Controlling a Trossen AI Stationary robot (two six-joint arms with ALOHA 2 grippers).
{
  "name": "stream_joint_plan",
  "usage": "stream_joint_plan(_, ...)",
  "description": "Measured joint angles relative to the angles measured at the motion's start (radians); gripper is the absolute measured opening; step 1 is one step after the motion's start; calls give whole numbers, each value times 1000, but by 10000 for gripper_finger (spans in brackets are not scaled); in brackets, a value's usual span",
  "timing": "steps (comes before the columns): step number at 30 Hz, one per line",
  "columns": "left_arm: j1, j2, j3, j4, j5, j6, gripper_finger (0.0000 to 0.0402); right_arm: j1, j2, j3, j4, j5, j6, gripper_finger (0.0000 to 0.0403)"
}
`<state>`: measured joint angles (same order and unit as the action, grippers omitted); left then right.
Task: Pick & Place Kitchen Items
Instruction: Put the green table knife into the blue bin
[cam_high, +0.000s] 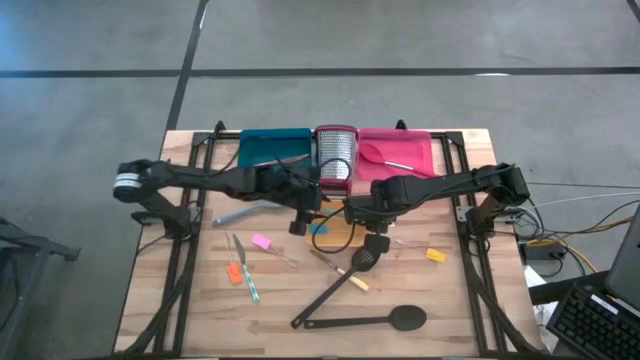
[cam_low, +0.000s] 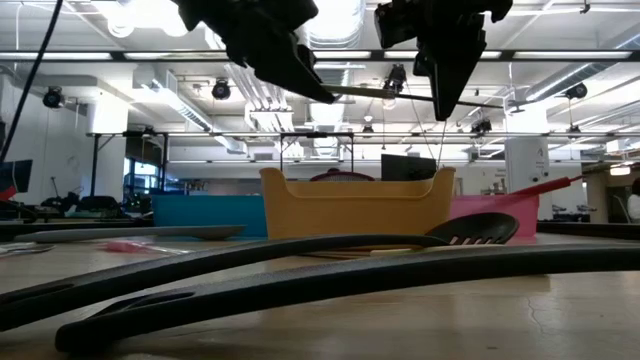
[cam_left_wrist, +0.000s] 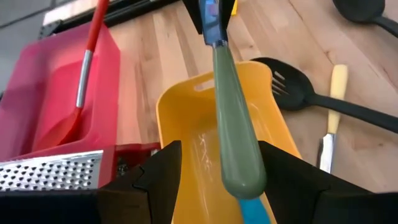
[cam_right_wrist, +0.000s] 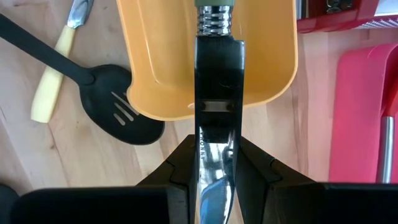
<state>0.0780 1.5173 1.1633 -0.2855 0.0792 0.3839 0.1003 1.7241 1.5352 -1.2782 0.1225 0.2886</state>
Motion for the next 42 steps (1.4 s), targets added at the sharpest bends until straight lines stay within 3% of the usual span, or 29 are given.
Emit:
stream_joint_plan(19,0,32,37,-9,-3,-4,204,-1,0,-2,9,9,-4,62)
stream_joint_plan(23,-1,32,34,-11,-10,-3,167,-1,0,-2,10,11,-5,62)
stream_joint_plan(28,-1,32,33,-13,-12,-4,80,-2,0,-2,9,12,-2,62)
stream_joint_plan(42,0,31,33,-26,-14,5,76,-1,0,-2,22,9,4,62)
